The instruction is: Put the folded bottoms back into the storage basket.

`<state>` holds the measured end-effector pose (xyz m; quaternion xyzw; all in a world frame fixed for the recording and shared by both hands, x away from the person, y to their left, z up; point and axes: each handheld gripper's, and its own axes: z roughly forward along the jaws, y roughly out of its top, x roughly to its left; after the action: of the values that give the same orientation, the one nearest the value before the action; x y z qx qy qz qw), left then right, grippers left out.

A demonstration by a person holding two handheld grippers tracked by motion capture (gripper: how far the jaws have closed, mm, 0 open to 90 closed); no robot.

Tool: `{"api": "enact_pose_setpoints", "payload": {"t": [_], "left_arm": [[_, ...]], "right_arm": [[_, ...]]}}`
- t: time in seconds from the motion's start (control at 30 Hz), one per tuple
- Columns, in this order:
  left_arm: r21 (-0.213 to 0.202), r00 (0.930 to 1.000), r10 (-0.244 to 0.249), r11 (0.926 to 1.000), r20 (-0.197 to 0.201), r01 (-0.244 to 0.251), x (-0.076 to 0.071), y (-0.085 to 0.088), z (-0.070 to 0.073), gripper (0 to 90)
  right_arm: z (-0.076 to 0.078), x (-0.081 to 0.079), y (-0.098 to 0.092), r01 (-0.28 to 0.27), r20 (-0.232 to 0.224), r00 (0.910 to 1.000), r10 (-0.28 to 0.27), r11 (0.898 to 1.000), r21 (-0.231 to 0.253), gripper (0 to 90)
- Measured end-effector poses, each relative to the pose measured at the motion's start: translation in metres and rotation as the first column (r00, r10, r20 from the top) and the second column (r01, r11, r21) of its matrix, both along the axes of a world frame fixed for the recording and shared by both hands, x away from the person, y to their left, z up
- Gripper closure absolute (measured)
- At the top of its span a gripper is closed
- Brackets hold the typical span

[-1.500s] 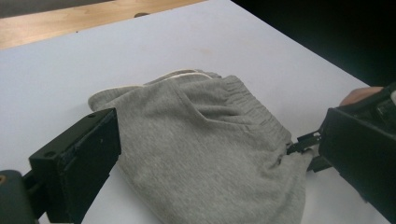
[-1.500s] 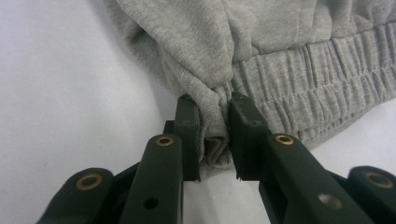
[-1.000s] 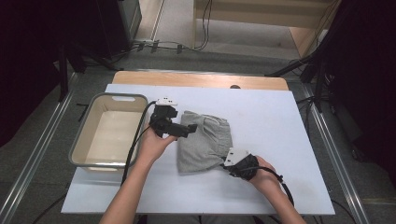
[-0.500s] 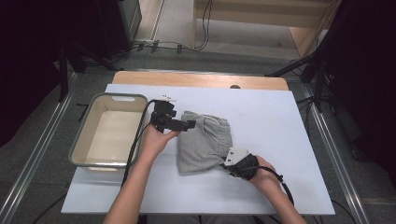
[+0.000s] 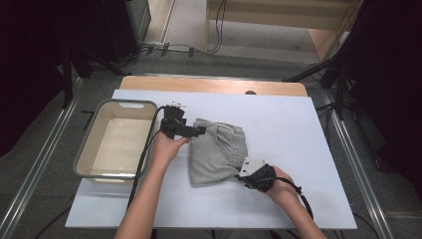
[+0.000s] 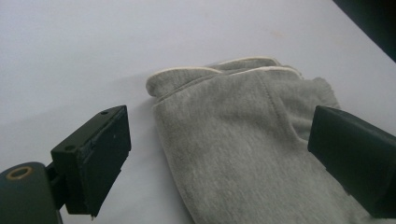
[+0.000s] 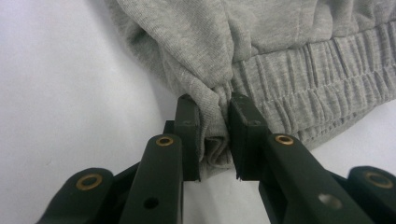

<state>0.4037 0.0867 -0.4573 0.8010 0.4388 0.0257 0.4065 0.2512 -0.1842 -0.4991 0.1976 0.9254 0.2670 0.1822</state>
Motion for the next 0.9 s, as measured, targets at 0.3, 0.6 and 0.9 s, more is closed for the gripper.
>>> {"api": "enact_pose_setpoints", "payload": {"t": [0.3,0.6,0.9], "left_arm": [[0.062,0.9994,0.030,0.9977,-0.018,-0.028,0.008,-0.009,-0.010,13.6],[0.066,0.9976,0.040,0.9972,-0.057,-0.036,0.014,-0.012,-0.019,18.0],[0.066,0.9949,0.051,0.9968,-0.087,-0.046,0.019,-0.013,-0.028,22.5]], "right_arm": [[0.000,0.000,0.000,0.002,-0.001,1.0000,-0.002,1.000,0.002,72.9],[0.000,0.000,0.000,0.005,-0.003,1.0000,-0.005,1.000,0.003,72.9],[0.000,0.000,0.000,0.008,-0.003,1.0000,-0.008,1.000,0.003,72.9]]}}
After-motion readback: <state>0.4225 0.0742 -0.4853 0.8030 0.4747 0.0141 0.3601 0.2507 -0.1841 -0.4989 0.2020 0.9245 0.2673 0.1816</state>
